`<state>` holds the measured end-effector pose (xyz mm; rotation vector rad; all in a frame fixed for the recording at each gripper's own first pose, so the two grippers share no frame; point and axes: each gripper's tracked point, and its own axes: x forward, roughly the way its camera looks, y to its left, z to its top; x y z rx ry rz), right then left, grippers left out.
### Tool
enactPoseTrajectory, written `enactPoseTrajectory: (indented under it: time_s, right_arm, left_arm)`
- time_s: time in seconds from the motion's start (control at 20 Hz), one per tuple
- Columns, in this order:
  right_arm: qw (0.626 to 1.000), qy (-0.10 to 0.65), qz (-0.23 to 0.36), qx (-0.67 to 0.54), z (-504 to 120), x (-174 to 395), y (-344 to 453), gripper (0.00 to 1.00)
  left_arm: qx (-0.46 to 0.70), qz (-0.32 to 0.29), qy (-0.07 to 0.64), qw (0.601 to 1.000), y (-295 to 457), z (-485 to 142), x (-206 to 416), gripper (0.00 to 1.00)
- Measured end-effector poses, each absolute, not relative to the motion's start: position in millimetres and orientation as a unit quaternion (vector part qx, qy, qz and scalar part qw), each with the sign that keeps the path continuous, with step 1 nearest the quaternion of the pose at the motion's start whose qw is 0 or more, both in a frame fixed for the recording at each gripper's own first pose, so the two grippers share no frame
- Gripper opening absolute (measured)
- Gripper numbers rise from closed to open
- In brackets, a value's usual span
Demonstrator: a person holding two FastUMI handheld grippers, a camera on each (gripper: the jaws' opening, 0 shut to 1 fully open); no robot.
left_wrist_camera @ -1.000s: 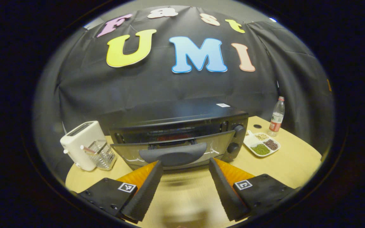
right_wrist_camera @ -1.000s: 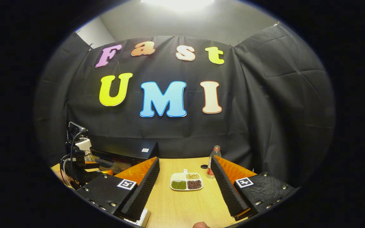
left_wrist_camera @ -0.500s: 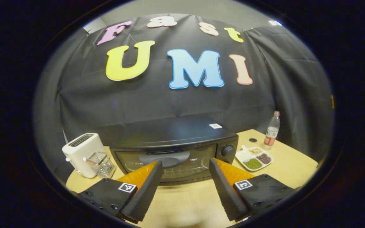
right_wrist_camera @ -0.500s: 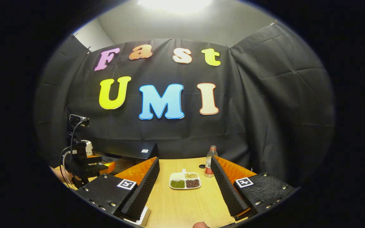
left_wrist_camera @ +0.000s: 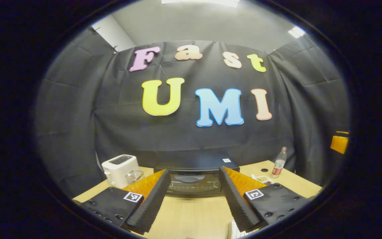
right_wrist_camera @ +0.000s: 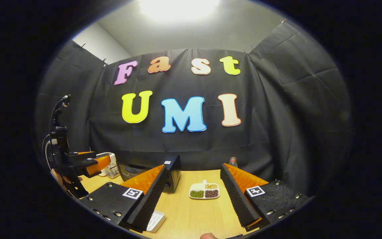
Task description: Open the electric oven with the left hand, put the food in, and close the electric oven.
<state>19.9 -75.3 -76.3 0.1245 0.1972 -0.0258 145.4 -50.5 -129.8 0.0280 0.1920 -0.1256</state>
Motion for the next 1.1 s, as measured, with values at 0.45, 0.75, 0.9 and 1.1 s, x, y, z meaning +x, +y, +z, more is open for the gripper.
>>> enactPoseTrajectory:
  time_s: [0.45,0.75,0.9,1.1]
  right_arm:
    - [0.997,0.059,-0.003,0.053,-38.4,-0.4,-51.4,0.98]
    - [0.997,0.041,-0.012,0.061,-26.4,-7.7,-26.9,0.98]
    - [0.997,0.040,-0.011,0.063,-27.4,-6.2,-16.7,0.98]
    - [0.997,0.047,-0.008,0.057,-32.8,-4.3,-9.4,0.98]
  left_arm:
    - [-0.004,-0.039,0.062,0.997,4.5,-71.6,54.8,1.00]
    - [0.023,-0.029,0.052,0.998,43.3,-63.9,17.9,1.00]
    - [0.013,-0.020,0.057,0.998,57.3,-68.8,12.9,1.00]
    - [0.007,-0.013,0.058,0.998,67.9,-70.1,18.9,1.00]
